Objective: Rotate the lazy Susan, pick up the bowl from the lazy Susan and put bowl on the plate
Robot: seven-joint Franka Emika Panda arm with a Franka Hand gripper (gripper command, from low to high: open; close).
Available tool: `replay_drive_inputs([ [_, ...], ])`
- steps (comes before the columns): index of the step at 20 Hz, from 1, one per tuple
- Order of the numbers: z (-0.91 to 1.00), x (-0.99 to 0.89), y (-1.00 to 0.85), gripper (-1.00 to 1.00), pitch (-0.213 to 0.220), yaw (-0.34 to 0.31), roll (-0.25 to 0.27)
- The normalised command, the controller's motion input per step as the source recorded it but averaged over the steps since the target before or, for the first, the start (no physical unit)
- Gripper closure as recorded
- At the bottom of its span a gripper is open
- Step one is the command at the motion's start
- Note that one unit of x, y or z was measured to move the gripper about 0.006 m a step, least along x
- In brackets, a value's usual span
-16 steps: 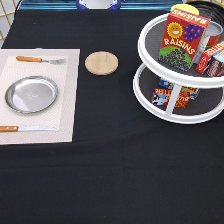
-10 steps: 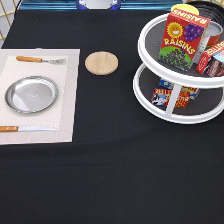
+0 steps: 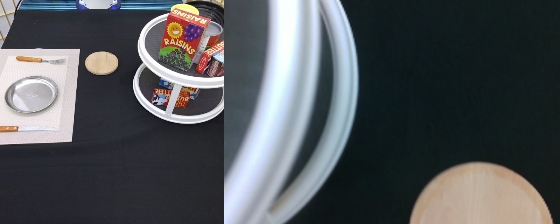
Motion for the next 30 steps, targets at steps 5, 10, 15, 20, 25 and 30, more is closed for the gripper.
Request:
replay_drive_inputs([
  [5,0.21,0.8,0.38,-1.0,0.078,-0.016,0.151],
  [10,0.06,0.75,0.25,-1.0,0.087,-0.023,0.237],
  [15,0.0,0.55,0.09,-1.0,0.023,-0.033,0.27],
  [20,-0.02,0.52,0.04,-1.0,0.0,-0.005,0.25],
  [25,-0.09,0.43,0.03,-1.0,0.0,0.0,0.217],
  [30,-0.38,0.04,0.0,-1.0,-0.052,0.01,0.094],
])
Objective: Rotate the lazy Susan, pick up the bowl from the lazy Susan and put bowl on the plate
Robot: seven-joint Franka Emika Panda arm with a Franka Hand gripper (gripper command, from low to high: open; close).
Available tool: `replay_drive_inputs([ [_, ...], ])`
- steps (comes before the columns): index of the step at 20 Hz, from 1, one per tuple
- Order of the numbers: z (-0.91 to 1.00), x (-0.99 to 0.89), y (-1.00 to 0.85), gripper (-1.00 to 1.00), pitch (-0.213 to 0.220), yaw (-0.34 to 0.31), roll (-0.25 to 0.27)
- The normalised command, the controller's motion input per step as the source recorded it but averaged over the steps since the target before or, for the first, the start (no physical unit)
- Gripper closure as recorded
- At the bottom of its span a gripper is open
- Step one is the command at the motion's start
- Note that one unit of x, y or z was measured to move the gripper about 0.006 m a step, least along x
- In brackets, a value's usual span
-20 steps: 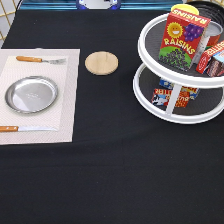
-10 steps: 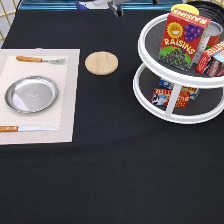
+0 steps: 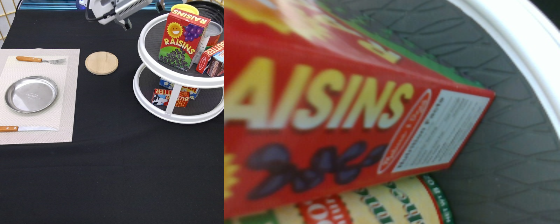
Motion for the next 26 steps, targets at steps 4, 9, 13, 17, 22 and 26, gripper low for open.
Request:
replay_drive_inputs([
  [4,-0.47,-0.23,0.02,-1.0,-0.128,0.08,0.001],
  [9,-0.41,-0.2,0.08,-1.0,-0.123,0.091,0.005],
  [13,-0.35,-0.09,0.01,-1.0,-0.066,0.048,0.062],
  [17,-0.23,0.01,0.0,-1.0,-0.008,0.002,0.066],
  [22,-0.09,0.31,0.0,-1.0,0.0,0.0,0.044],
  [26,0.0,0.7,0.0,-1.0,0.0,0.0,0.007],
])
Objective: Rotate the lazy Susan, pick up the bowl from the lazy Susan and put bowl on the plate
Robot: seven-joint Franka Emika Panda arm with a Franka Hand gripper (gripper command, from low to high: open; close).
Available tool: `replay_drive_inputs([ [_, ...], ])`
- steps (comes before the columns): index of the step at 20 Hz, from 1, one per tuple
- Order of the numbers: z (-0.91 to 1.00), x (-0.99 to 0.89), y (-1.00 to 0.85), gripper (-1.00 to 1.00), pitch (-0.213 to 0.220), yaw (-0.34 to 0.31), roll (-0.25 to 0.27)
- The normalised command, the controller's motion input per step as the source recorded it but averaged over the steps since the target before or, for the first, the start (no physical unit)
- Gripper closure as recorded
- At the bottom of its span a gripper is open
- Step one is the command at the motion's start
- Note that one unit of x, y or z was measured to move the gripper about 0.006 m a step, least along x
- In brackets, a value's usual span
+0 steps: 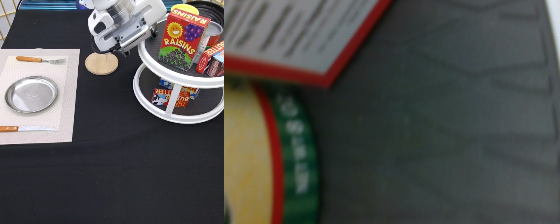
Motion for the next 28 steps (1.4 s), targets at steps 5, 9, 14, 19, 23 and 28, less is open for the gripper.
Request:
replay_drive_inputs([
  [5,0.01,0.82,0.0,-1.0,-0.002,0.0,0.01],
  [9,0.0,0.75,0.0,-1.0,-0.026,0.0,0.031],
  [14,0.03,0.69,0.11,-1.0,-0.013,0.02,0.052],
  [19,0.32,0.1,-0.02,-1.0,-0.051,0.021,0.083],
  [23,0.64,-0.56,-0.04,-1.0,-0.036,-0.021,0.003],
  [28,0.45,-0.89,0.0,-1.0,-0.018,-0.059,-0.009],
])
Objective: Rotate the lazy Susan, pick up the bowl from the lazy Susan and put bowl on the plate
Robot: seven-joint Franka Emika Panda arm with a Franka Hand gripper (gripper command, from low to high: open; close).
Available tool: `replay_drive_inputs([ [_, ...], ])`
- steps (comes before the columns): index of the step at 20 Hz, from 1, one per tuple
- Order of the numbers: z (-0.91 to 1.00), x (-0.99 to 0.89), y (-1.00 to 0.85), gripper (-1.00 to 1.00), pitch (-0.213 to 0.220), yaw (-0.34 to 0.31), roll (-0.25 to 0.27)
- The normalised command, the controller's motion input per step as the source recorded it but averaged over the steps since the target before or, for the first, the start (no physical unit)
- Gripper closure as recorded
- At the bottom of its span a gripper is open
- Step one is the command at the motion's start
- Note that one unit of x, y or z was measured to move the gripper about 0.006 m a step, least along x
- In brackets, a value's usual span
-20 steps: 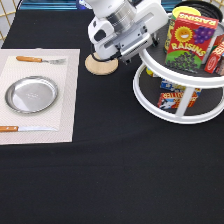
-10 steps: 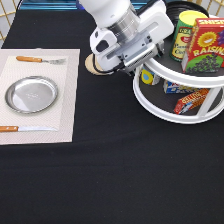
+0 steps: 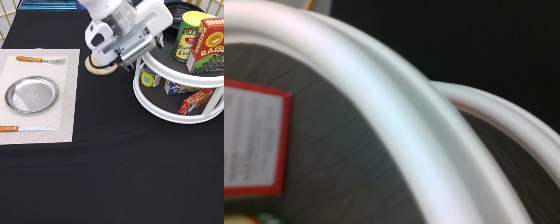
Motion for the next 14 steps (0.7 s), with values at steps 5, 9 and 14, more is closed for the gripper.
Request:
replay_drive_inputs([
  [5,0.05,-0.94,0.03,-1.0,-0.025,-0.03,-0.053],
  [9,-0.17,-0.82,0.16,-1.0,-0.021,-0.056,-0.077],
  [14,-0.16,-0.75,0.39,-1.0,-0.01,-0.057,-0.08],
])
